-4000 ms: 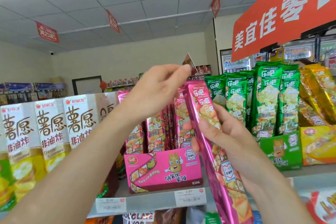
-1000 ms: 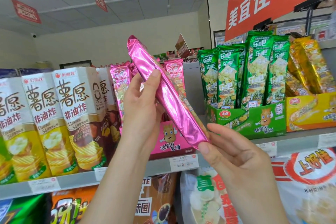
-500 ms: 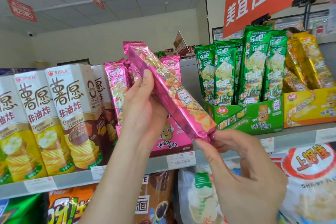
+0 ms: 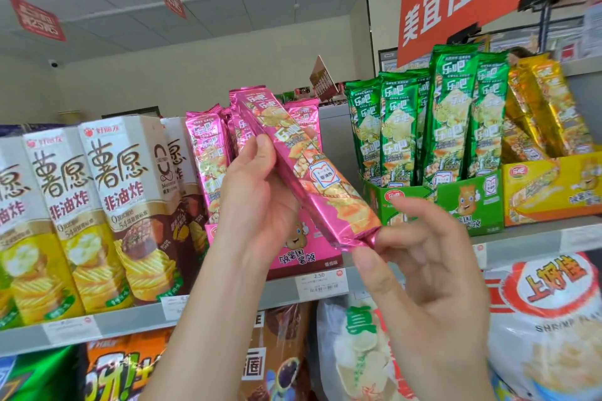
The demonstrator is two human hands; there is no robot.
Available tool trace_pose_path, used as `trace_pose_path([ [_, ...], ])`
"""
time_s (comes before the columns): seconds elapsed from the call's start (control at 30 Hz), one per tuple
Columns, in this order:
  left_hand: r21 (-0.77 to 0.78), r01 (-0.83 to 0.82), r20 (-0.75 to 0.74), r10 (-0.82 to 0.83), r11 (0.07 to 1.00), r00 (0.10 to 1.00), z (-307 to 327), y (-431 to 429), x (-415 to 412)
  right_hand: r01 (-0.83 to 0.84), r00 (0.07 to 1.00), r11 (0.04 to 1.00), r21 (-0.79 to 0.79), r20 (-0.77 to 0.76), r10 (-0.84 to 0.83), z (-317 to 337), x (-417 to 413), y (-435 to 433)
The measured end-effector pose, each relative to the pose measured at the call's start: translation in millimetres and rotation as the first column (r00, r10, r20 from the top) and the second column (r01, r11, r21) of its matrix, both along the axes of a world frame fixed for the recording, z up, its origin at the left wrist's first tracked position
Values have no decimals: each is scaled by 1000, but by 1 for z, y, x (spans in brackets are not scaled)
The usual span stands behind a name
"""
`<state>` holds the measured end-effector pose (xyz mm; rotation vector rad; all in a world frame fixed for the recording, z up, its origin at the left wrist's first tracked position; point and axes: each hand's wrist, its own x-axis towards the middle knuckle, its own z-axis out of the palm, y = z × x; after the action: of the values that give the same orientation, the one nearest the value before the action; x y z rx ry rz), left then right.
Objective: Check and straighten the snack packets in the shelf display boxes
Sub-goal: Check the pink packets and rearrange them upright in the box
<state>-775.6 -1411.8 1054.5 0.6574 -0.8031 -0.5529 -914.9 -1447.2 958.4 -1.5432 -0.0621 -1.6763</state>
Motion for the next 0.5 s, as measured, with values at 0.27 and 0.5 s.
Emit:
trace_pose_path([
  [0.27, -60, 318, 243, -296, 946, 924, 1, 0, -3, -229, 862, 962, 147, -429, 271, 30, 3, -22],
  [0.5, -95, -495, 691, 415, 864, 592, 12, 7, 5, -263, 895, 955, 138, -335, 295, 46, 8, -39],
])
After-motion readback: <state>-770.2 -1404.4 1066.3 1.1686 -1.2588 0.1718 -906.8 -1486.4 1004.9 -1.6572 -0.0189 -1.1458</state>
